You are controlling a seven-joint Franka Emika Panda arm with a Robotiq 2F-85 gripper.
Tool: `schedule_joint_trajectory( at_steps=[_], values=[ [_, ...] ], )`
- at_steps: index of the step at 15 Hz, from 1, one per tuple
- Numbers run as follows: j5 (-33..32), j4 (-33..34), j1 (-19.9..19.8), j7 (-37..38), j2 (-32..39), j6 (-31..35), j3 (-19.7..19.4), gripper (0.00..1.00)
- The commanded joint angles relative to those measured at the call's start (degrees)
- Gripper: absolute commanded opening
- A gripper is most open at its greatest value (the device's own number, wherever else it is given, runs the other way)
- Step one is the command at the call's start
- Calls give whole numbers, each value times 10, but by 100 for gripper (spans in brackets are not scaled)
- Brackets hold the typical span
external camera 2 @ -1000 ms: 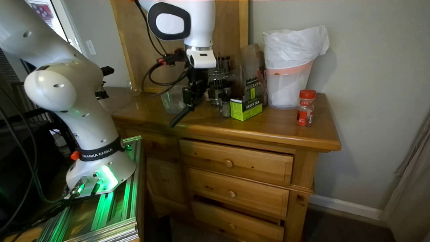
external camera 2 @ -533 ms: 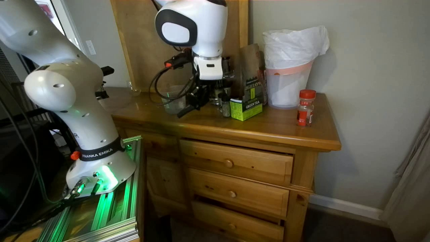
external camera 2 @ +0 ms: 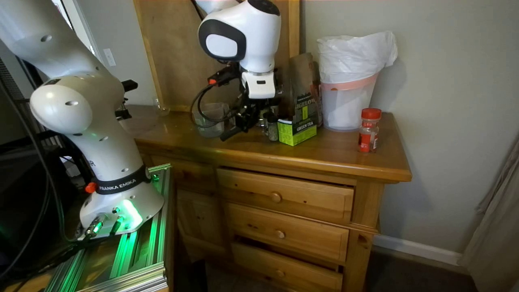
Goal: Take the remote out of the cup
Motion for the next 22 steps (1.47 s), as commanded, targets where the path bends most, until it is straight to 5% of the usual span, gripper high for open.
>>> schedule_joint_trajectory(
  at_steps=[1, 2, 4, 5, 13, 22],
  values=[
    [13, 18, 7, 17, 31, 27, 8, 32],
    [1, 4, 5, 6, 17, 19, 6, 57],
    [1, 8, 6, 7, 26, 24, 7, 57],
    [1, 9, 6, 8, 27, 24, 6, 32],
    [133, 121, -52, -99, 168, -143, -94, 32],
    [179, 188, -62, -91, 271, -180, -81, 32]
  ],
)
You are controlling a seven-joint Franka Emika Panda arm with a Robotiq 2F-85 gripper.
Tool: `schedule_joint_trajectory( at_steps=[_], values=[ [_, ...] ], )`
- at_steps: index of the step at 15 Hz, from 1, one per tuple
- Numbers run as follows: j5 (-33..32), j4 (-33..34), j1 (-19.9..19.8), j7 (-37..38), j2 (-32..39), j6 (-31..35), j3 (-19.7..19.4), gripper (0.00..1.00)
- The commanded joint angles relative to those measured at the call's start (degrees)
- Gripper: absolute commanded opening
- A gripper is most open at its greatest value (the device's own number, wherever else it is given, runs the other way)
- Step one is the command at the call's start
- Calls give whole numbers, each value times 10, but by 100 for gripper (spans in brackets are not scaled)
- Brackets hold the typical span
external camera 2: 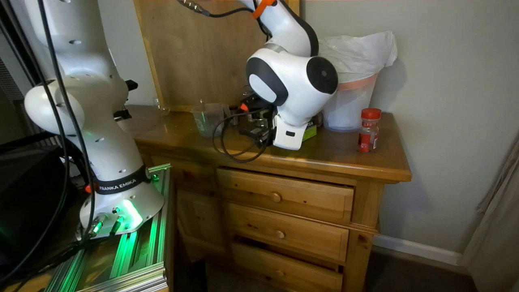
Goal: Take the remote out of the cup
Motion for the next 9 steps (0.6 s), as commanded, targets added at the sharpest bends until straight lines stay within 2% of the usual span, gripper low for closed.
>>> schedule_joint_trajectory(
  at_steps=[1, 9],
  values=[
    [10, 29, 5, 10, 30, -15, 10, 32],
    [11, 48, 19, 24, 62, -6, 28, 32]
  ],
)
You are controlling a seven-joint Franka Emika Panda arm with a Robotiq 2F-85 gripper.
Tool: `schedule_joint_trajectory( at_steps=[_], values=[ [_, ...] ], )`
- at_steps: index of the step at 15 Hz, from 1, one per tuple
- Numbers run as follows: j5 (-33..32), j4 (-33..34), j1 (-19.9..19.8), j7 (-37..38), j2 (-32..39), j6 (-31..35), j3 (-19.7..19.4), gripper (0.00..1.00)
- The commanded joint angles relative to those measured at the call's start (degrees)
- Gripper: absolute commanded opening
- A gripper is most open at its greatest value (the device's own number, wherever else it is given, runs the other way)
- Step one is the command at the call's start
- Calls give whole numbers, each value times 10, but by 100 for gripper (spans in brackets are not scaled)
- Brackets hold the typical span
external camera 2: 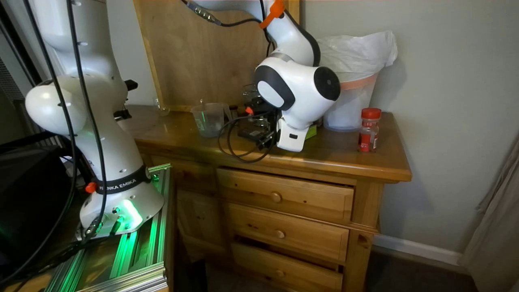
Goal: Take the remote out of the cup
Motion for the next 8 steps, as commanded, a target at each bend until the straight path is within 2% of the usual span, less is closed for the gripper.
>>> schedule_joint_trajectory(
  at_steps=[1, 8],
  values=[
    [11, 24, 9, 17, 22, -5, 5, 32],
    [10, 35, 17, 29, 38, 1, 9, 32]
  ],
)
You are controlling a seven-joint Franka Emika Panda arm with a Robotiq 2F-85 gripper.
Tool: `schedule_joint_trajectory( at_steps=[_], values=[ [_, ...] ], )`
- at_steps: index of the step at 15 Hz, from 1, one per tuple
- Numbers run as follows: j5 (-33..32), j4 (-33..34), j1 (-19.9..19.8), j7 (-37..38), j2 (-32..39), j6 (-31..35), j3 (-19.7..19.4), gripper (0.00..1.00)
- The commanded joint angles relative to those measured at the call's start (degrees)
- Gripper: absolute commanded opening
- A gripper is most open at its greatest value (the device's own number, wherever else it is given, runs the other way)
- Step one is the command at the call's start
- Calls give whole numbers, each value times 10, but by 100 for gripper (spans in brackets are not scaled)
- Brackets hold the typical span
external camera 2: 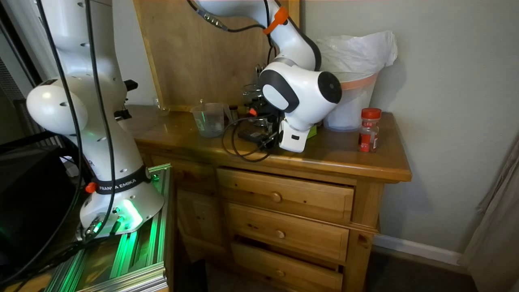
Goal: Take the remote out of the cup
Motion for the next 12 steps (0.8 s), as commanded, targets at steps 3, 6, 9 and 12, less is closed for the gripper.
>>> schedule_joint_trajectory(
  at_steps=[3, 6, 9, 12],
  values=[
    [10, 14, 5, 20, 13, 3, 0, 39],
    [10, 13, 5, 24, 14, 6, 0, 54],
    [9, 8, 6, 26, 5, 12, -2, 88],
    [4, -3, 6, 23, -16, 20, -4, 99]
  ],
)
